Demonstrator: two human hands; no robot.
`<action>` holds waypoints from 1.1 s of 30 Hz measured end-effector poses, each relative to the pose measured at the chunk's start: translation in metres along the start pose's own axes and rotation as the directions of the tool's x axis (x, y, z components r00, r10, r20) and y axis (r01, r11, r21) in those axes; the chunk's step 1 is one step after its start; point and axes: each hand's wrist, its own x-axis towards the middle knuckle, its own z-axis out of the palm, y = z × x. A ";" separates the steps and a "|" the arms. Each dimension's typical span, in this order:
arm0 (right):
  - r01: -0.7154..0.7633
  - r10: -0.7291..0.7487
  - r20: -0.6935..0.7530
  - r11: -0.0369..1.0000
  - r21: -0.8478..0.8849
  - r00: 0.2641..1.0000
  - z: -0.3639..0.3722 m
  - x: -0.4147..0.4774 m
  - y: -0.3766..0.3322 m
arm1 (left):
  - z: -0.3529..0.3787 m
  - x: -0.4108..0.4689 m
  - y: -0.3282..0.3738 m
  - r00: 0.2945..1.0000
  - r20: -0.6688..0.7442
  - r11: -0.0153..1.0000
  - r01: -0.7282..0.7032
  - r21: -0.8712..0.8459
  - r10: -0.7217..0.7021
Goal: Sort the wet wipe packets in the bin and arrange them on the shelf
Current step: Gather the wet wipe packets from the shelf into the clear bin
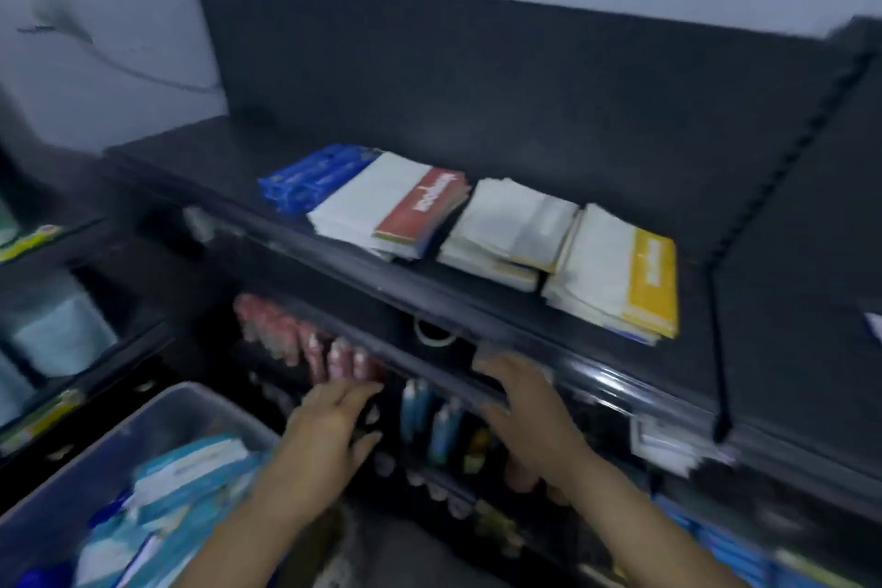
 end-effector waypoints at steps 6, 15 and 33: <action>-0.188 0.172 -0.220 0.981 -0.054 0.960 -0.123 -0.085 0.115 | 0.024 0.081 0.173 0.951 -0.031 0.946 -0.302 0.122 0.308; -0.523 0.453 -0.452 0.851 -0.037 0.769 -0.252 -0.231 0.255 | 0.112 0.140 0.386 0.789 0.003 0.789 -0.614 0.026 0.614; -0.839 0.725 -0.533 0.541 0.050 0.436 -0.364 -0.296 0.425 | 0.259 0.299 0.567 0.716 0.239 0.755 -0.620 -0.212 0.656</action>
